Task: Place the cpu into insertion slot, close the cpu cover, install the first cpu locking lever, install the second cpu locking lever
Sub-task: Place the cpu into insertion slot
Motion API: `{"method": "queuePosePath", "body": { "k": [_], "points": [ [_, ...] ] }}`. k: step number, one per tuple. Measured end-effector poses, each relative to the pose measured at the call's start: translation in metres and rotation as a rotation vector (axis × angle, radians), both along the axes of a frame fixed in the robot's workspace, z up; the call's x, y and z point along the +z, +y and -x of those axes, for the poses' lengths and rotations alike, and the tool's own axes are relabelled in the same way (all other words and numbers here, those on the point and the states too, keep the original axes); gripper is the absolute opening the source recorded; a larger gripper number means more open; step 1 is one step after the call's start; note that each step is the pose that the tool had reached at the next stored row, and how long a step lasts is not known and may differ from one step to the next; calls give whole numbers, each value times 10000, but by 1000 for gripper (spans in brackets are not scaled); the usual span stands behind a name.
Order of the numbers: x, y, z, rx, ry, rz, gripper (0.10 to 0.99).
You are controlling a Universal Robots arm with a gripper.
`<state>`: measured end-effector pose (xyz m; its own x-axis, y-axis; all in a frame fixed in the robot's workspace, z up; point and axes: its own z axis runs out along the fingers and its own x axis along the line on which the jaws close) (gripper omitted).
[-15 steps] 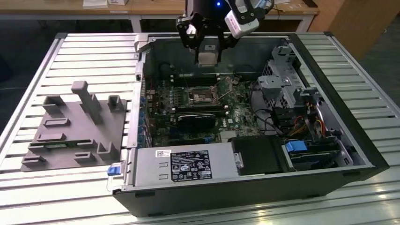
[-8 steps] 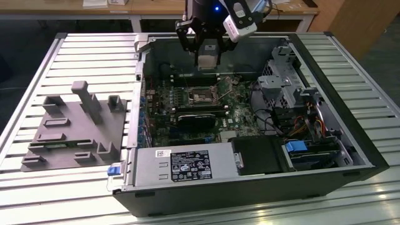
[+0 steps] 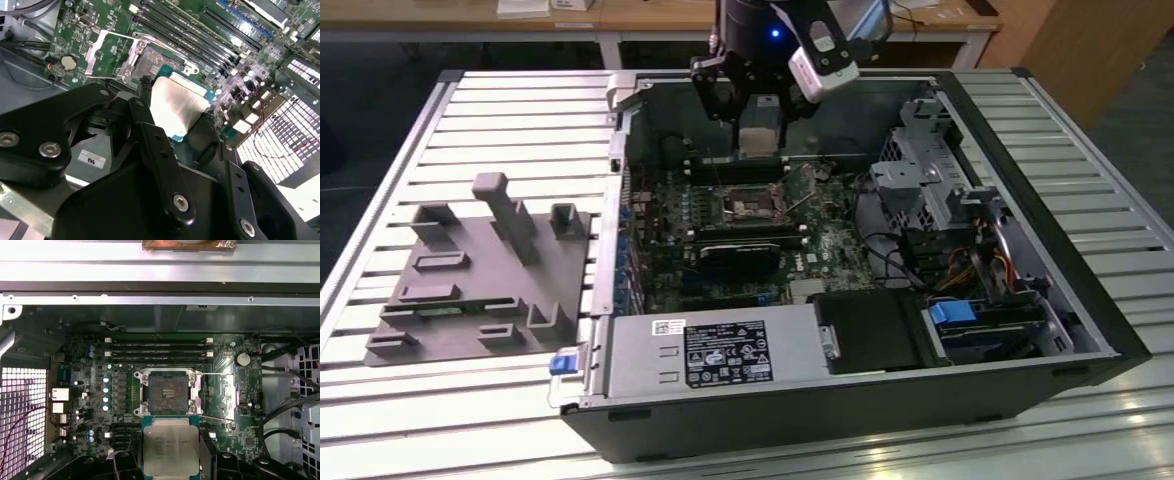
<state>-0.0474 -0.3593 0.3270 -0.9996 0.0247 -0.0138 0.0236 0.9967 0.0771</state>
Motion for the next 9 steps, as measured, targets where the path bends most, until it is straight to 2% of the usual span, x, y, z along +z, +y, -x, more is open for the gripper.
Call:
{"method": "queuePosePath", "body": {
  "k": [9],
  "points": [
    [-141,45,19,1,-15,259,541]
  ]
}}
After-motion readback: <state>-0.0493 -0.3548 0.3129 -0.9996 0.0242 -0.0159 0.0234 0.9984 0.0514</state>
